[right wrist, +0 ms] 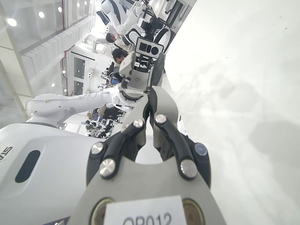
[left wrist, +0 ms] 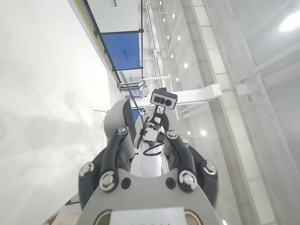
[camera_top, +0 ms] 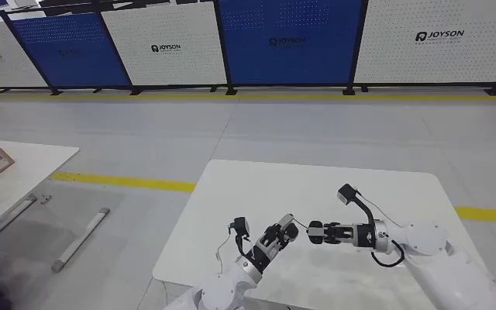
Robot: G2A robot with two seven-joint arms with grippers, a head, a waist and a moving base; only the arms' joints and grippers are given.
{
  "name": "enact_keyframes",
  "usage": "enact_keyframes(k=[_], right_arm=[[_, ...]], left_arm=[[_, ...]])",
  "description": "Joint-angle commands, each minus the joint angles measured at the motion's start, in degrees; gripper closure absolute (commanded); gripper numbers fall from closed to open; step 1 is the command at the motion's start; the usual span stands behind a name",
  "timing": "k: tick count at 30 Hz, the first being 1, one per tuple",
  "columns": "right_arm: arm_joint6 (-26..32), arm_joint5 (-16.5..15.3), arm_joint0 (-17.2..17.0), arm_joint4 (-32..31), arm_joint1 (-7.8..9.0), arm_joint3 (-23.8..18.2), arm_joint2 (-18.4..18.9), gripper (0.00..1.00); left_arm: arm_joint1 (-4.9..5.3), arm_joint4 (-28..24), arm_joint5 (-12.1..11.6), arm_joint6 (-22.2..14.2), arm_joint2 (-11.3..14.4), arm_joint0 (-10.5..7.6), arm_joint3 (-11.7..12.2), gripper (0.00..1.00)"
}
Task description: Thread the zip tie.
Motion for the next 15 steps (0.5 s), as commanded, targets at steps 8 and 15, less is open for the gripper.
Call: enact_keyframes(k=[8, 15], right_arm=[[1.5, -1.8, -1.2, -1.2, 0.27, -3.2, 1.0, 1.00], [2.8, -1.8, -1.8, -2.1, 0.52, -3.2, 2.6, 1.00]], left_arm=[[0.00, -2.9, -0.1, -6.1, -1.1, -0.14, 1.8, 0.00], [0.19, -7.6, 0.9, -10.7, -2.9, -0.08, 2.0, 0.00]])
